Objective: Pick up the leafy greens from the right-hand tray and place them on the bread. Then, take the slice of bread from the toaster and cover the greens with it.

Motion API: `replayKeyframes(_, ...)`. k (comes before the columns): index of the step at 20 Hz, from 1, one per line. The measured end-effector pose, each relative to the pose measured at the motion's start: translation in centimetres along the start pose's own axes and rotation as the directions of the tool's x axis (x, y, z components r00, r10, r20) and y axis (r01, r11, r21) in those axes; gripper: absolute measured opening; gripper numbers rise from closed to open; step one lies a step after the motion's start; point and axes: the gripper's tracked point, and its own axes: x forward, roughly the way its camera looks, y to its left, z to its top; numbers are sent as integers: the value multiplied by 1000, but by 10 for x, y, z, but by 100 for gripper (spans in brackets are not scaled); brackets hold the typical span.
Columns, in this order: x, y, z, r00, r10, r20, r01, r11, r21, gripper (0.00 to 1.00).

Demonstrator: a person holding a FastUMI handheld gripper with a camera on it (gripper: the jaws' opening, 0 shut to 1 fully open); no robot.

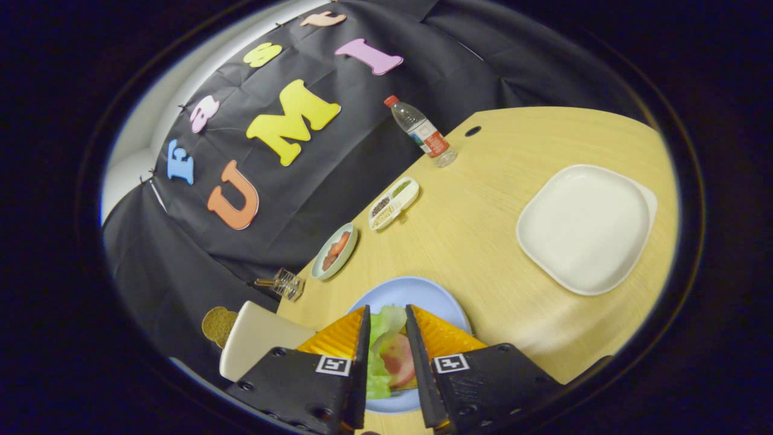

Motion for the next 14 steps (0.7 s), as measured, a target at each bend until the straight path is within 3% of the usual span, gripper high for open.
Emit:
replayKeyframes(5, -24, 3, 21, 996, -16, 92, 28, 991, -132, 63)
replayKeyframes(8, -44, 14, 40, 985, -19, 173, 59, 972, -228, 86)
replayKeyframes(10, -60, 28, 52, 971, -19, 238, 89, 952, -291, 94)
replayKeyframes(14, -91, 77, 64, 942, 24, 336, 120, 908, -400, 96)
